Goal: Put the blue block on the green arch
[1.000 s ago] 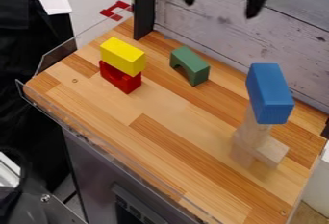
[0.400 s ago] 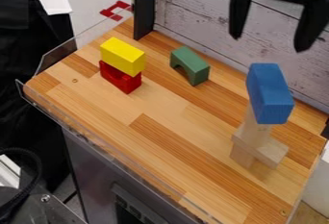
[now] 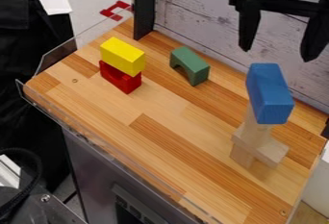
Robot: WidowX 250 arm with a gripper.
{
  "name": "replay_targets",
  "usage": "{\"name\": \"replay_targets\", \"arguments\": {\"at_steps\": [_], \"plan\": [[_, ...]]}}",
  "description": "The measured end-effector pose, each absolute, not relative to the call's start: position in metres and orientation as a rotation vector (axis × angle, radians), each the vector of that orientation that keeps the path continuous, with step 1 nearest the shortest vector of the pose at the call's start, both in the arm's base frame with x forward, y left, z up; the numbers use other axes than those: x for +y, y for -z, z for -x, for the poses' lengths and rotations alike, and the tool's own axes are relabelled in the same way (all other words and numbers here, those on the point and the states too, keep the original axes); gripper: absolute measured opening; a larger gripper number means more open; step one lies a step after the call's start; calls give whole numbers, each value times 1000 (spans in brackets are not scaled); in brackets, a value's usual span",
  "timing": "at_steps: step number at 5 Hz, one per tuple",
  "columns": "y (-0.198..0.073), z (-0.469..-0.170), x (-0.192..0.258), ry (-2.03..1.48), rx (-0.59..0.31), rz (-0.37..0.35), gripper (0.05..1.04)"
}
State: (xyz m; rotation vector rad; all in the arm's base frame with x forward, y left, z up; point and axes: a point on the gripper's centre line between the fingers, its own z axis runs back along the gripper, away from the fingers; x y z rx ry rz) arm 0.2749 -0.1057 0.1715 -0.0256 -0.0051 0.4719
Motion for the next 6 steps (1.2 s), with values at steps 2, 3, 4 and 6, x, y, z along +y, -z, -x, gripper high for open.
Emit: {"name": "replay_targets", "arguments": {"at_steps": [2, 3, 4, 6], "plan": [[-170, -276, -109, -515, -10, 50, 999], [-160, -277, -112, -520, 23, 41, 1000], [-151, -277, -112, -525, 58, 23, 1000], [-132, -269, -112, -534, 128, -2, 1000]]}}
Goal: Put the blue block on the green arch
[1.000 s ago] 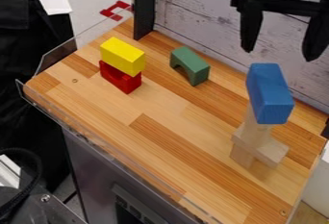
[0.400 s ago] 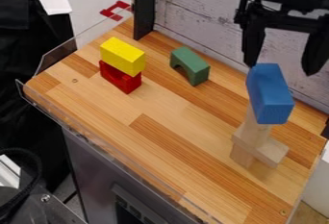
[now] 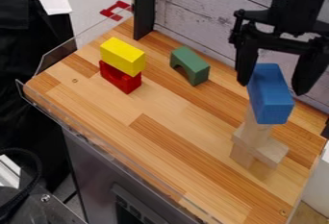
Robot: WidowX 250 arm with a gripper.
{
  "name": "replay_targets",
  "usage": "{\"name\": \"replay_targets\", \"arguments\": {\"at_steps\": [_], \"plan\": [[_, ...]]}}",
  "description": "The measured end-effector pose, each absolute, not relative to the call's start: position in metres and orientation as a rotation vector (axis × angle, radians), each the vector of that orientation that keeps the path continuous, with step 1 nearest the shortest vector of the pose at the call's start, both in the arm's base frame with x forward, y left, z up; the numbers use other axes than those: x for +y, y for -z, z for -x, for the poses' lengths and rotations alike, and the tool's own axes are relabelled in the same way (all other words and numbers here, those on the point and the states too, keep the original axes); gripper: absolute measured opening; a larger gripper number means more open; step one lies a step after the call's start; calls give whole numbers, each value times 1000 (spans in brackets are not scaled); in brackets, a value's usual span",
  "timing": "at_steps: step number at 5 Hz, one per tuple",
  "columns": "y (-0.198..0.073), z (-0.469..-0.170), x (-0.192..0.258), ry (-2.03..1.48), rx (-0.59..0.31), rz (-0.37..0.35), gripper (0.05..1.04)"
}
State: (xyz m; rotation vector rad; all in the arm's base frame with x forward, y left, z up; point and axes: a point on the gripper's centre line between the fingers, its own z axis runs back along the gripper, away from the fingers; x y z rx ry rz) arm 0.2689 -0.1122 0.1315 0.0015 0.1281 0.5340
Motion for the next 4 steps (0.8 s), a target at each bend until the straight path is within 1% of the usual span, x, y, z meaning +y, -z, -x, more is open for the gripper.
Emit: {"name": "replay_targets", "arguments": {"at_steps": [1, 2, 3, 4], "plan": [[-125, -265, -114, -540, 147, 9, 974], [-118, -263, -119, -551, 152, 46, 699], [-117, -263, -119, -545, 153, 51, 565], [-122, -266, -118, -540, 149, 59, 565]]}}
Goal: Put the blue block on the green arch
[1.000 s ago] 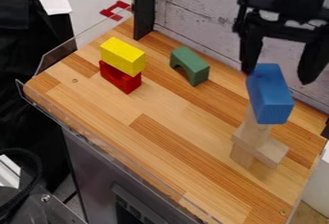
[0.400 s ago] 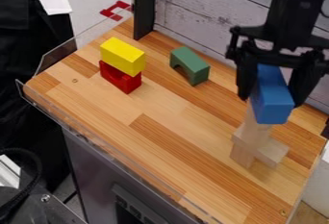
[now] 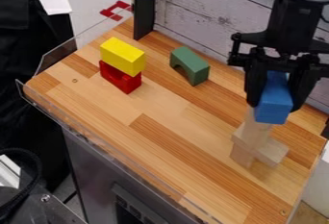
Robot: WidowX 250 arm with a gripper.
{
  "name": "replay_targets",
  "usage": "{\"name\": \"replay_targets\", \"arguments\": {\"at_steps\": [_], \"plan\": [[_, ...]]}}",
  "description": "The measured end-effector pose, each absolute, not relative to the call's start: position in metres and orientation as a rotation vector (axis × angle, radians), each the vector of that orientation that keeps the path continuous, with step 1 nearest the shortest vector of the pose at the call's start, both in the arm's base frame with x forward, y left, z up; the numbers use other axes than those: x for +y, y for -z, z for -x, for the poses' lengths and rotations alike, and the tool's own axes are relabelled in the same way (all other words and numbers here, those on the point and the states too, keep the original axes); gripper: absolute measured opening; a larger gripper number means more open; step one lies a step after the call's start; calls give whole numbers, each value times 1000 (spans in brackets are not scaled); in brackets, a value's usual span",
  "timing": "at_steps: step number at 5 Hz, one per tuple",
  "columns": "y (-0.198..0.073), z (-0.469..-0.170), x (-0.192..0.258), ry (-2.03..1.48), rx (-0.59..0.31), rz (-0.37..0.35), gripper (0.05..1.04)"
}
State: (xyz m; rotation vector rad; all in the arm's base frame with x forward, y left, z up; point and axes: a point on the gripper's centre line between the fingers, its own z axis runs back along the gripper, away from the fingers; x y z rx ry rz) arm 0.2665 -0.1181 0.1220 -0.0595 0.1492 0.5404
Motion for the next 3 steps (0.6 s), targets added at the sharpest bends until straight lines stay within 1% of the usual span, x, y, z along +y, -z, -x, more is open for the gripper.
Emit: {"name": "replay_targets", "arguments": {"at_steps": [1, 2, 3], "plan": [[-142, -282, -111, -542, 96, 55, 565], [-162, -302, -78, -634, 44, 67, 565], [-167, -314, -42, -762, 14, 104, 565]]}}
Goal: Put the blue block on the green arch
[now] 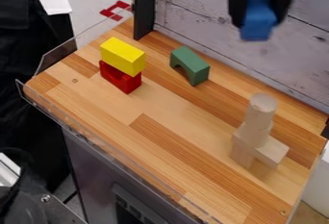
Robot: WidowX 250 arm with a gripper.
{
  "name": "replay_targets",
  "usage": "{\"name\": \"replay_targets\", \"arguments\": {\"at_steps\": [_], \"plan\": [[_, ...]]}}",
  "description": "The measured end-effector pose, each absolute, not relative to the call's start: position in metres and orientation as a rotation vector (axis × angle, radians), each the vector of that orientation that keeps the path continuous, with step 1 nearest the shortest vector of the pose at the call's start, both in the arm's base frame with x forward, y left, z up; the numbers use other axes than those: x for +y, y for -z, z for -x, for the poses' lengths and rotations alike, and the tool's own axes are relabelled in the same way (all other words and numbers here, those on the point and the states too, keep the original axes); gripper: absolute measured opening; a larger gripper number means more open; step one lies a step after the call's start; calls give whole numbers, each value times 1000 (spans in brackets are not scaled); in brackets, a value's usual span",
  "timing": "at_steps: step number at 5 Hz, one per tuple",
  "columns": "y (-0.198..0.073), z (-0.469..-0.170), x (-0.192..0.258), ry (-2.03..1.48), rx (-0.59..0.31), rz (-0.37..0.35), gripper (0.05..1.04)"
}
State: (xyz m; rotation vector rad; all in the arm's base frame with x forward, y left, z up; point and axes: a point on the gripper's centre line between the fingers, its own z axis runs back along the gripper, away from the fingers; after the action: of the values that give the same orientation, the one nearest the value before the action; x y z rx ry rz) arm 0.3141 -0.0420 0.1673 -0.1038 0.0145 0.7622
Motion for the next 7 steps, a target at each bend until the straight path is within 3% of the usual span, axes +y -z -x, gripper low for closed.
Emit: {"name": "replay_targets", "arguments": {"at_steps": [1, 4, 5, 7], "plan": [[-150, -328, -14, -875, 14, 136, 565], [-73, -348, 12, -1139, 66, -26, 565], [-54, -359, 8, -1168, 91, 4, 565], [-57, -366, 22, -1226, 73, 43, 565]]}}
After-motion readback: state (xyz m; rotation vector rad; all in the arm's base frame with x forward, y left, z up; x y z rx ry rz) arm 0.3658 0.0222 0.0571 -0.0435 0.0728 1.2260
